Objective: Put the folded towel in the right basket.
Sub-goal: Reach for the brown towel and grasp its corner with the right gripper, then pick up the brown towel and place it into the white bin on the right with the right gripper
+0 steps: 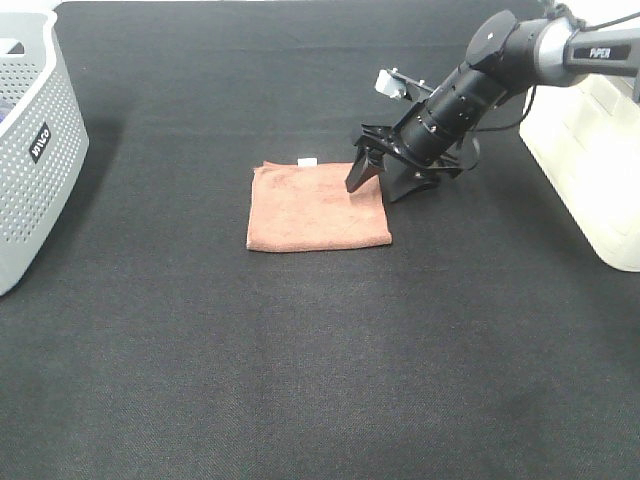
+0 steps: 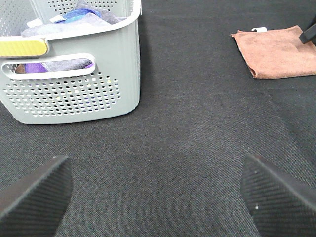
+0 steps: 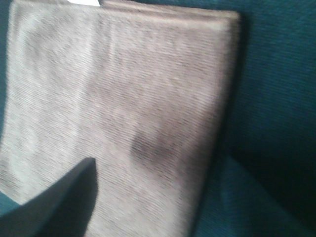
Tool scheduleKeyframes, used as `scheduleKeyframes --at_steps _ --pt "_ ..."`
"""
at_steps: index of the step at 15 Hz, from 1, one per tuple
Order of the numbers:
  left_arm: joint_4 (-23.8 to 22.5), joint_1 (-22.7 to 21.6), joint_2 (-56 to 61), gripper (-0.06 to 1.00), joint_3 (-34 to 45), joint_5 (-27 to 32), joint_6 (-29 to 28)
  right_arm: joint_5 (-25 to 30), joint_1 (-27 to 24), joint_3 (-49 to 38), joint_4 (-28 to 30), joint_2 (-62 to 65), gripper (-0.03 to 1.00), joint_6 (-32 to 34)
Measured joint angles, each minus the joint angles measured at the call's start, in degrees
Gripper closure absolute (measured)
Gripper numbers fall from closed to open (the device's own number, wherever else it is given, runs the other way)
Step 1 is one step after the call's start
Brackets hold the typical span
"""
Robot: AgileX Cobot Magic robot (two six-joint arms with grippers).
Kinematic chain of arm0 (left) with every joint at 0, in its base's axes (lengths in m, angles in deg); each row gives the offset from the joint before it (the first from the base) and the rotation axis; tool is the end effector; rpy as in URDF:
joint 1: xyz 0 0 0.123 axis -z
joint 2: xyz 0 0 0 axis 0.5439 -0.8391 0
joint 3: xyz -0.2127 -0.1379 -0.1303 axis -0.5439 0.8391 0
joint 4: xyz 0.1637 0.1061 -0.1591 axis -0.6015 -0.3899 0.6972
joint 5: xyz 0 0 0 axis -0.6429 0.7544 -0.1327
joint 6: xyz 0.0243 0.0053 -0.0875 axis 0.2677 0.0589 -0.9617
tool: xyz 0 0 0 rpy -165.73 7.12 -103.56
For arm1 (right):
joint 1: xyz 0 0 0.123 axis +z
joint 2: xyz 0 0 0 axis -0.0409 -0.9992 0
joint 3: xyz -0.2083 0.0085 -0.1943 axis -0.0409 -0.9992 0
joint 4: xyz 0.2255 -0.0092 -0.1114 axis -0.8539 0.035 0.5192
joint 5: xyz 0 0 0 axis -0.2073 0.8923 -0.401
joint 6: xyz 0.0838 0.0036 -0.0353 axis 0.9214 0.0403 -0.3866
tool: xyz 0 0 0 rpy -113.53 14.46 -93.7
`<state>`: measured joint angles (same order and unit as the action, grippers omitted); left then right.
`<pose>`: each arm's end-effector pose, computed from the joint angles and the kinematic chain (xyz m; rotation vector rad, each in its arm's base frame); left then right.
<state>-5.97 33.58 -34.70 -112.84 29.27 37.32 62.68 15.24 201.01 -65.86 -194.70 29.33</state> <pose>-0.0057 -0.0065 0.2778 0.0709 2.0322 -0.0705 0.4897 0.1580 0.0970 -0.2923 2.7873 0.7996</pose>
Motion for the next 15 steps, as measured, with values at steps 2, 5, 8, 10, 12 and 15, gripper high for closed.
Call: scheduleKeyframes --at_steps 2,5,8,10,12,15 --pt "0.0 0.0 0.0 0.07 0.0 0.0 0.0 -0.2 0.0 0.0 -2.2 -0.7 0.47 -0.7" --pt "0.0 0.0 0.0 0.07 0.0 0.0 0.0 -0.5 0.0 0.0 -1.8 -1.3 0.79 -1.0" --pt "0.0 0.0 0.0 0.07 0.0 0.0 0.0 -0.5 0.0 0.0 -1.3 -1.4 0.96 -1.0" --pt "0.0 0.0 0.0 0.07 0.0 0.0 0.0 0.1 0.0 0.5 -1.0 -1.4 0.97 -1.0" --pt "0.0 0.0 0.0 0.07 0.0 0.0 0.0 2.4 0.0 2.4 -0.1 -0.9 0.97 -1.0" --pt "0.0 0.0 0.0 0.07 0.0 0.0 0.0 7.3 0.0 7.3 1.1 2.1 0.97 -1.0"
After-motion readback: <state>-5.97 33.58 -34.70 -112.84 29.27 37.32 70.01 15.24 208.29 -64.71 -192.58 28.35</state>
